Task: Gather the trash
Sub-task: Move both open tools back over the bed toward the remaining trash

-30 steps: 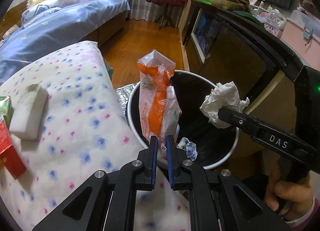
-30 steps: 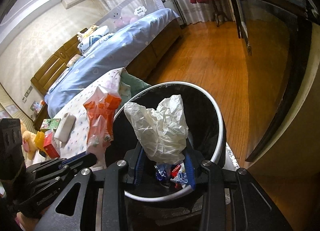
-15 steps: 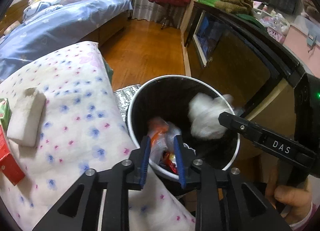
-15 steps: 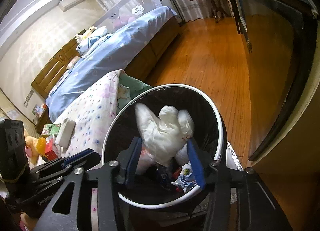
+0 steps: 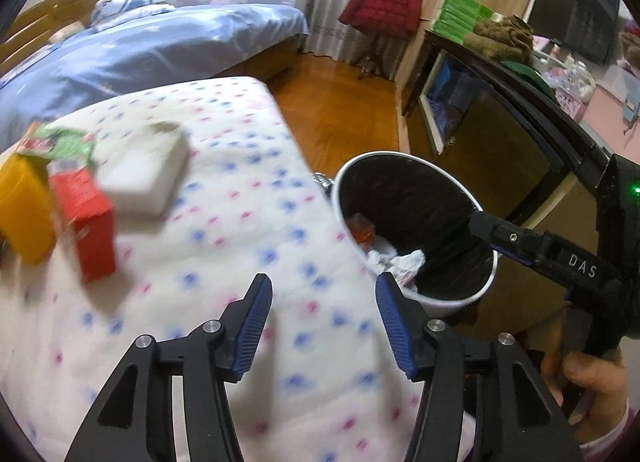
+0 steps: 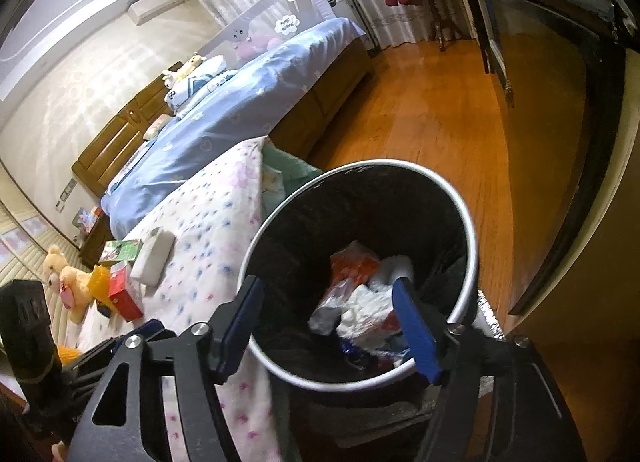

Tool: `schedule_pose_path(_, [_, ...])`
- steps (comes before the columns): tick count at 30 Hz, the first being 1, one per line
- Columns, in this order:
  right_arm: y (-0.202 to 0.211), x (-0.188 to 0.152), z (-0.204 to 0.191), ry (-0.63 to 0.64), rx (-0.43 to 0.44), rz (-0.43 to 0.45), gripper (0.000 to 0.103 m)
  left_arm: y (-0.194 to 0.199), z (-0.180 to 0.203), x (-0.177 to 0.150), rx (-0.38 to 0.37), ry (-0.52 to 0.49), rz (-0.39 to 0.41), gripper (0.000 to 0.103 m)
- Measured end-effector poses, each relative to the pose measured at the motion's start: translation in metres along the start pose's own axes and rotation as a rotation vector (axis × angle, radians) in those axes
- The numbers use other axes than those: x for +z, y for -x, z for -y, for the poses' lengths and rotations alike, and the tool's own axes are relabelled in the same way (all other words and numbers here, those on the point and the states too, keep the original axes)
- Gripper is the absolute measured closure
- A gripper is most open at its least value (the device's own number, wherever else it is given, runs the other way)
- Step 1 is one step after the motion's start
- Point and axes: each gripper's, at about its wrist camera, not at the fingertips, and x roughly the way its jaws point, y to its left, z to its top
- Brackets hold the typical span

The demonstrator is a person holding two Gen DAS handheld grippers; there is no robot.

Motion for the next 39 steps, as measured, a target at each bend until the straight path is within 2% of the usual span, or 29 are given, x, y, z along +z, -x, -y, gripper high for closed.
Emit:
schedule_pose_path(9, [-0.003,-0.016,-0.039,0.062,0.035,-0.014,0.025,0.039,-0.035,-0.031,0.066,0.091,0.024,0.048])
schedule_pose_path(20, [-0.016,-0.035,-0.083,0.138,0.086,-0.056,0.024,0.085,-0.078,-0.056,0.134,0.194,0.054,0.046])
schedule_pose_path(28, [-0.028,-0.047,-0.114,0.198,0.115,-0.085,0.024,0.107,-0.11,-0.063,0.179,0.255,0.078,0.045])
schedule_pose_path(39, [-0.049,-0.052,-0.151,0.276,0.138,-0.099,0.024,0.108,-0.143,-0.055,0.214,0.278,0.088,0.045])
